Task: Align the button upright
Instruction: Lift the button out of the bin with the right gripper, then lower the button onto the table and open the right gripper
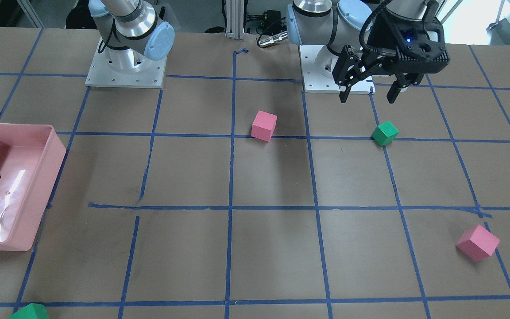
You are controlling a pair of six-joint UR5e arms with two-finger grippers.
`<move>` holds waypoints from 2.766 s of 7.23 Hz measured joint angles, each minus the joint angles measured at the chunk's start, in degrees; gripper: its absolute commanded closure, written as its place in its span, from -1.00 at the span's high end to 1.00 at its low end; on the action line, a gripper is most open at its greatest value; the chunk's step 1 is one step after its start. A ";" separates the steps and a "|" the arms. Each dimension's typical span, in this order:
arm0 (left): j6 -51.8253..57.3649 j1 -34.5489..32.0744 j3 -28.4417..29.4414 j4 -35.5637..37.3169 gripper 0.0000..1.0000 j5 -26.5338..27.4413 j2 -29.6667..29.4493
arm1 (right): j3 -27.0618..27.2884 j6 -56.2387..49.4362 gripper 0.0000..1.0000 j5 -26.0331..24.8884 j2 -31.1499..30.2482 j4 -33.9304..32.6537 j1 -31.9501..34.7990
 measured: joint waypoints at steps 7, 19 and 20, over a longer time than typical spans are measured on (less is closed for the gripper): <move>0.00 0.00 -0.02 0.02 1.00 -0.04 0.00 | -15.92 28.13 -1.00 3.13 -3.67 18.65 27.50; 0.00 0.00 0.00 0.02 1.00 -0.04 0.00 | -19.39 30.75 -1.00 9.42 17.92 -4.36 52.00; 0.00 0.00 -0.02 0.02 1.00 -0.04 0.00 | -20.32 30.51 -1.00 9.71 19.14 -4.55 52.10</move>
